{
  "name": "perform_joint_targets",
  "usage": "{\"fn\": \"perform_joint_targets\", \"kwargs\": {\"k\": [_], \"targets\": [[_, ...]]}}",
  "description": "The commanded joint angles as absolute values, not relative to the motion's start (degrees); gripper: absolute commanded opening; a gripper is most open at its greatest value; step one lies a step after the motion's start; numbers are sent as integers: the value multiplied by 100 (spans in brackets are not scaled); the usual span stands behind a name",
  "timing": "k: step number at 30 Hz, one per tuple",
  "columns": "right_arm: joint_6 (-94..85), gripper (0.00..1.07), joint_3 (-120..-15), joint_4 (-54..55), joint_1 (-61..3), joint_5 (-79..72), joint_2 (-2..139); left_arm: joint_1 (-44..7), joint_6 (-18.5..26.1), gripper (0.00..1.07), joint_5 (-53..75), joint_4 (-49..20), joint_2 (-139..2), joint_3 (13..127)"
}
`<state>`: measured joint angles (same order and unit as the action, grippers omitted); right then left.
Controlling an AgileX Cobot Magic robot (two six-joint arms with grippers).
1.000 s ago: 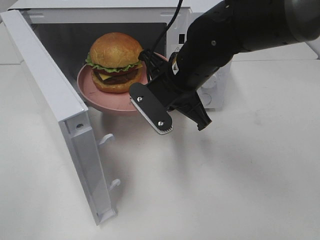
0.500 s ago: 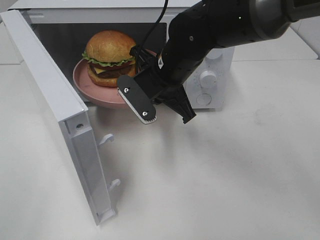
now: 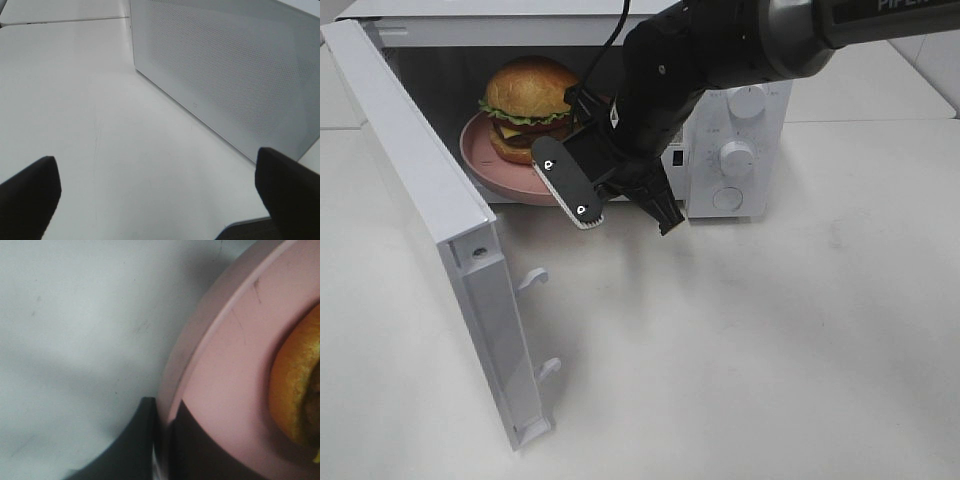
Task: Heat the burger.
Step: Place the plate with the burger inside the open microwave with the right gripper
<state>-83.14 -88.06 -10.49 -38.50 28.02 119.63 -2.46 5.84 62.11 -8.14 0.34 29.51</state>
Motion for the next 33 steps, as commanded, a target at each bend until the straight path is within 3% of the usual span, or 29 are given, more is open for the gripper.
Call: {"fn": "perform_joint_targets", "kwargs": {"k": [1,33], "targets": [[-8251,0,-9173,-945,-3839,2550,12055,-258,567,98,6131,-796,166,2951],[-7363,0,-10903,-1581,-3816,2687,13338,-258,567,98,6131,-756,166,2951]]}}
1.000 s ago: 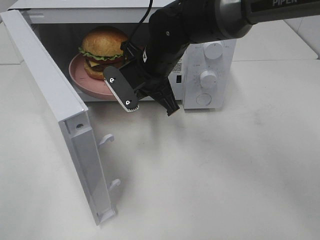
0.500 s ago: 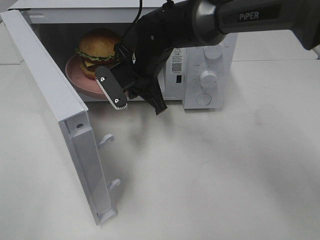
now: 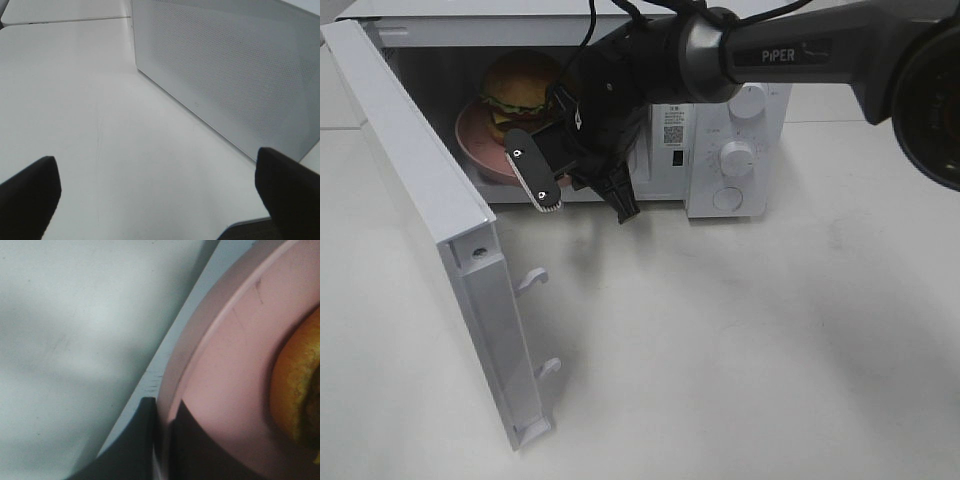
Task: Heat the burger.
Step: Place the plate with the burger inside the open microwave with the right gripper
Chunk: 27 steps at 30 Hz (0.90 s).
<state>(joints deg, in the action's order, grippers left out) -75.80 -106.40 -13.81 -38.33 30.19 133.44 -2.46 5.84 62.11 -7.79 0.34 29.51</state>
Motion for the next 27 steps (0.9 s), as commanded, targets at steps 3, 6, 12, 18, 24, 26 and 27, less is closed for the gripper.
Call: {"fn": "perform_joint_targets", "kwargs": {"k": [3,6,12,18,24,26,27], "targets": [[-7277,1,-10955,-1633,-3816,2681,13373,-258,567,98,6131,-756,166,2951],[-7191,5,-11121,-1719,-3816,2676,13499,-258,567,98,6131,-756,166,2951],[-7191,22,-11190,-1725,-3816,2584,13648,-258,567,98,6131,-756,120,2951],[-7191,38,-11190,-1702,-3816,2578,13665,-258,567,98,6131,-756,63,2951],[-7036,46,-11047,-1667,-3816,2469,13550,-258,567,98,6131,-756,63,2951],[-7036,46,-10966,-1667,-3816,2395,13505,-258,567,98,6131,-756,63,2951],[-7036,46,-10754,-1633,-3816,2229,13361,-258,567,98,6131,-756,63,2951]]}}
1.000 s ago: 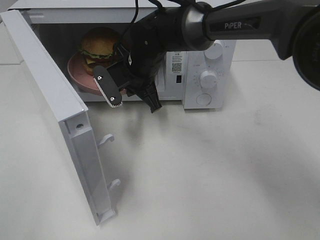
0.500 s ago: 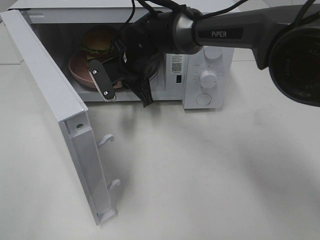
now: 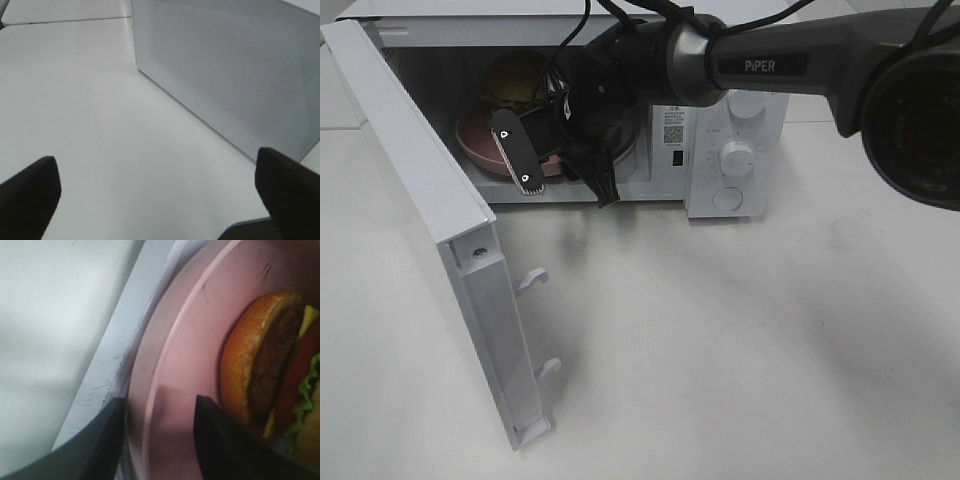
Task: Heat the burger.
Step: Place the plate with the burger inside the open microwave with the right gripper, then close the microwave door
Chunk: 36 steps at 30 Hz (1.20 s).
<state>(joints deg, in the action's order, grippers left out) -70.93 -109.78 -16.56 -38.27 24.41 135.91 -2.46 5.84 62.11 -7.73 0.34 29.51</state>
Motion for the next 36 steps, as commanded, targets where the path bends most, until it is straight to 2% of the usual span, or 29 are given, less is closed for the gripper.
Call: {"fn": "perform_joint_targets", "kwargs": {"k": [1,6,9,14,29,36], "targets": [[-7036,46,-10754,-1633,-3816,2229,13361,-258,567,98,6131,-756,63,2951],[-7036,52,-10090,-1518,-3816,1942,12995,-258,567,98,6131,-756,63,2951],[-7036,63,-9540,-1513,-3816,1599,12645,-258,567,98,6131,-756,63,2951],[-6950,71,-8961,-1518,-3816,1530,12244,-258,567,98,6131,-756,63,2951],[-6812,71,-7437,-1541,-3816,1444,11173,-258,567,98,6131,-756,63,2951],[-6411,71,-6858,-1925,-3816,1467,10640,-258,567,98,6131,-756,63,2951]]}}
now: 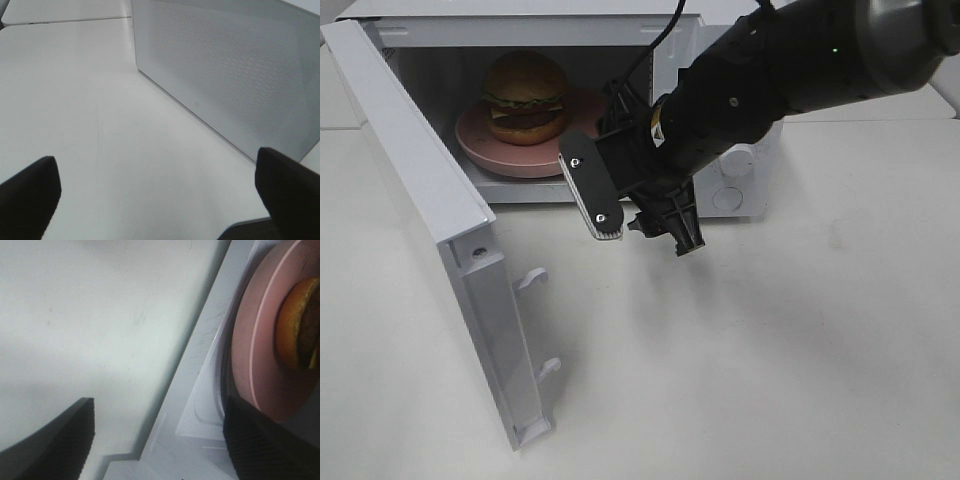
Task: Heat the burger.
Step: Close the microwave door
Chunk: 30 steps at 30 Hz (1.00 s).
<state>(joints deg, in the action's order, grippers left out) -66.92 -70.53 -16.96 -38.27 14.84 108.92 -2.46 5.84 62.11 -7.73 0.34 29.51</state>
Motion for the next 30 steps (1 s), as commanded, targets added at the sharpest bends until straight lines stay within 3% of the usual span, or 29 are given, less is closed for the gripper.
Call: {"fn": "perform_joint_targets", "kwargs": {"k": [1,16,30], "targets": [[-6257,71,-6784,-2023,-3816,1478,10560,-258,567,98,6131,-756,63,2951],[-4813,71,-5896,-2206,-3816,2040,9259,-258,567,98,6131,-756,63,2951],[-1610,71,-5712,-1667,-3839,3300,8102,-258,567,98,6131,-756,63,2951]]}}
